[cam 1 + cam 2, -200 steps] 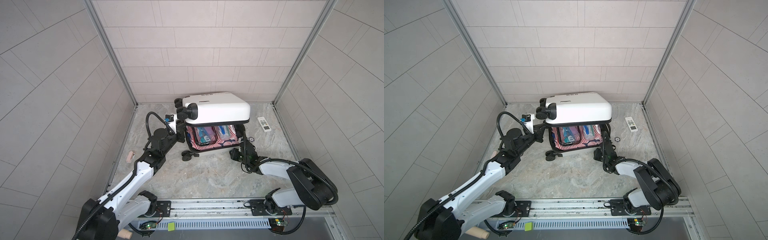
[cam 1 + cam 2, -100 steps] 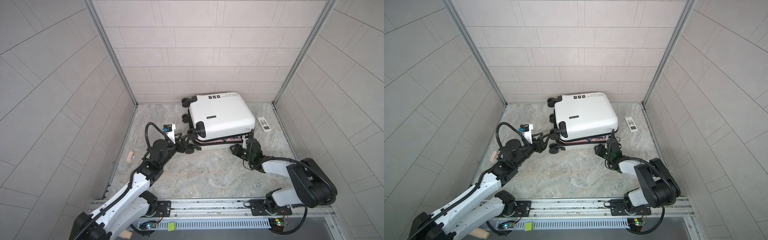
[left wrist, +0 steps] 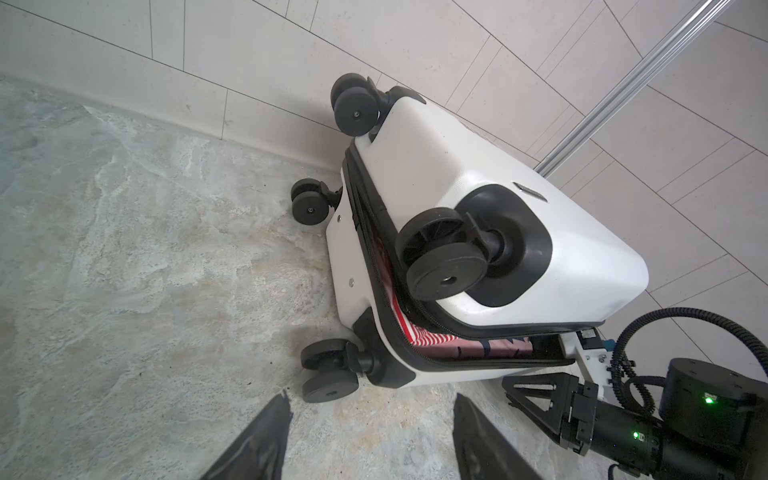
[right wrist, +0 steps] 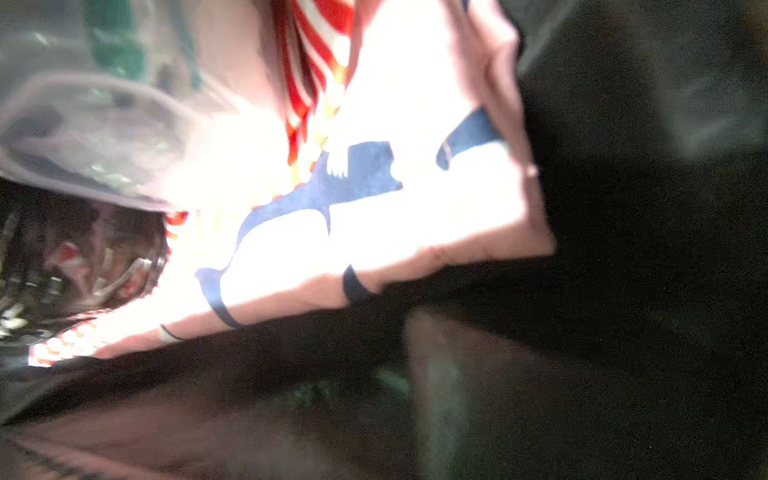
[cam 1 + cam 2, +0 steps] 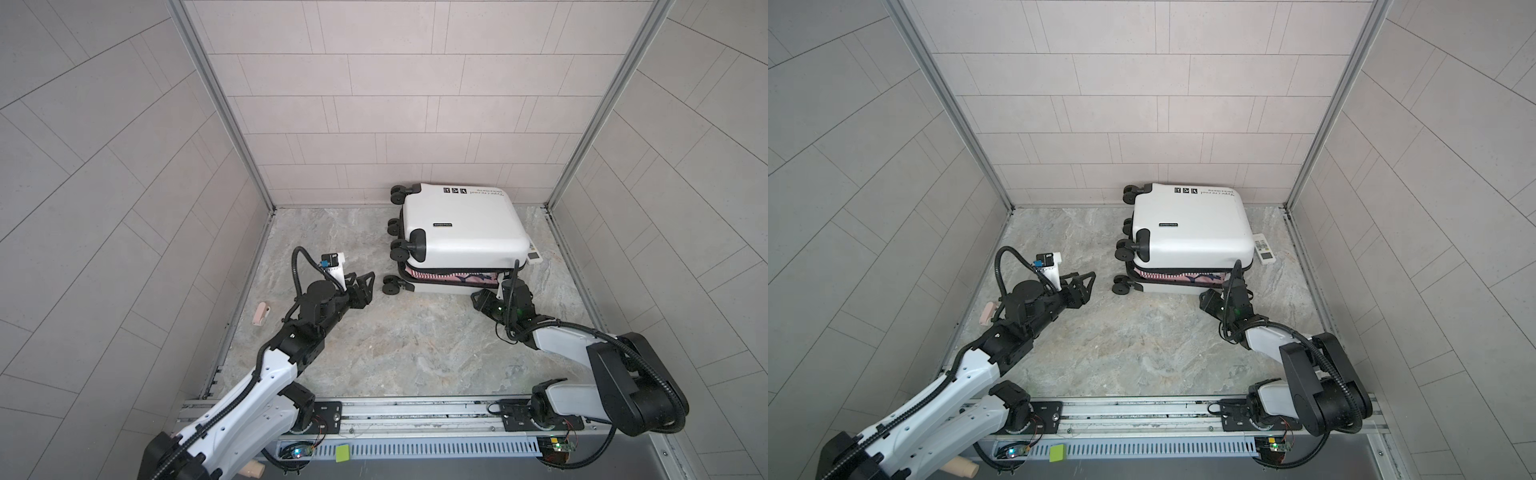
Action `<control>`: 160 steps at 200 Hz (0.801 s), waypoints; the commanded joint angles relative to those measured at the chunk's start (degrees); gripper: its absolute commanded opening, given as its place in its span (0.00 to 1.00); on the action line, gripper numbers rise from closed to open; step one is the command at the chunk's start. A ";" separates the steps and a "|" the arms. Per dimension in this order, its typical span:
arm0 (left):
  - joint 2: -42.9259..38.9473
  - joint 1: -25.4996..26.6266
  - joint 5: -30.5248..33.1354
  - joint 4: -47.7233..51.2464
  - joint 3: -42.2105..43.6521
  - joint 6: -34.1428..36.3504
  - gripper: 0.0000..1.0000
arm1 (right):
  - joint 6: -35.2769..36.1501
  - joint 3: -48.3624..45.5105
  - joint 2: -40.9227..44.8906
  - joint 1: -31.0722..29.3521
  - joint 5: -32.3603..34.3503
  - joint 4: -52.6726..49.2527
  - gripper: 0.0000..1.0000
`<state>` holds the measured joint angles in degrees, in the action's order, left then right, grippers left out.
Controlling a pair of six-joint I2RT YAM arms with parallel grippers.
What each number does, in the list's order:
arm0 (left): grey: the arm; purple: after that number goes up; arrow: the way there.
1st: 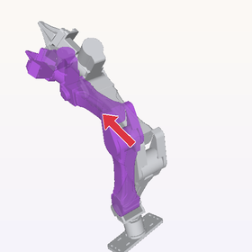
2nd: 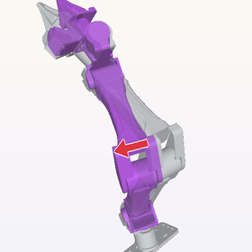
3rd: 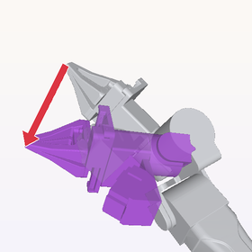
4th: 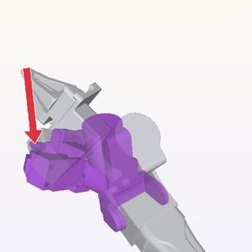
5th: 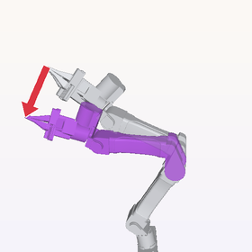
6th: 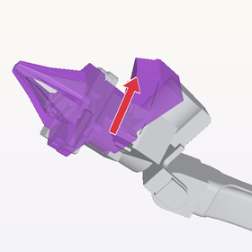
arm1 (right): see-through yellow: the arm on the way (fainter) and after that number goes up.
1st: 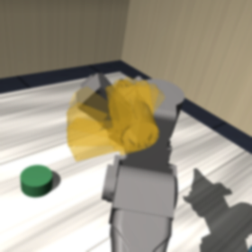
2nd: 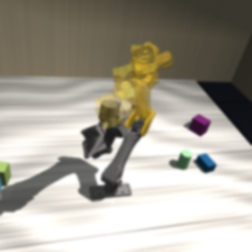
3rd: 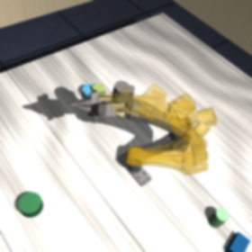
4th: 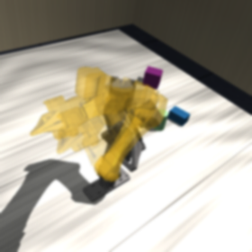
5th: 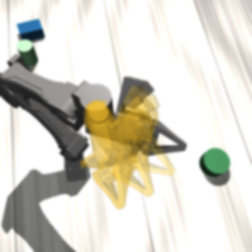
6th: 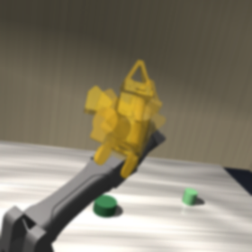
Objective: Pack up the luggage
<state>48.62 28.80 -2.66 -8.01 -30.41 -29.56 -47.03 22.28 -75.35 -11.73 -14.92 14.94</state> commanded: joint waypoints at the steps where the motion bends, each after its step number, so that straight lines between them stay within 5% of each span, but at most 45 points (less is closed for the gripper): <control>1: 2.39 0.16 -0.37 -0.20 -4.16 0.82 0.68 | 8.21 3.63 -1.73 -0.88 -3.03 -15.09 0.52; 59: 7.86 -0.14 -3.30 -1.61 -9.93 2.29 0.70 | 20.45 12.82 -10.03 -10.36 -10.98 -29.61 0.58; 160: 12.04 -6.58 -6.23 4.31 -18.63 3.79 0.76 | 26.83 19.52 -4.29 -14.37 -18.23 -42.15 0.67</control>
<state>59.88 24.12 -7.62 -5.58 -46.00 -26.44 -24.12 40.80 -81.43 -25.39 -27.70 -17.45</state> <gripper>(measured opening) 0.763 0.669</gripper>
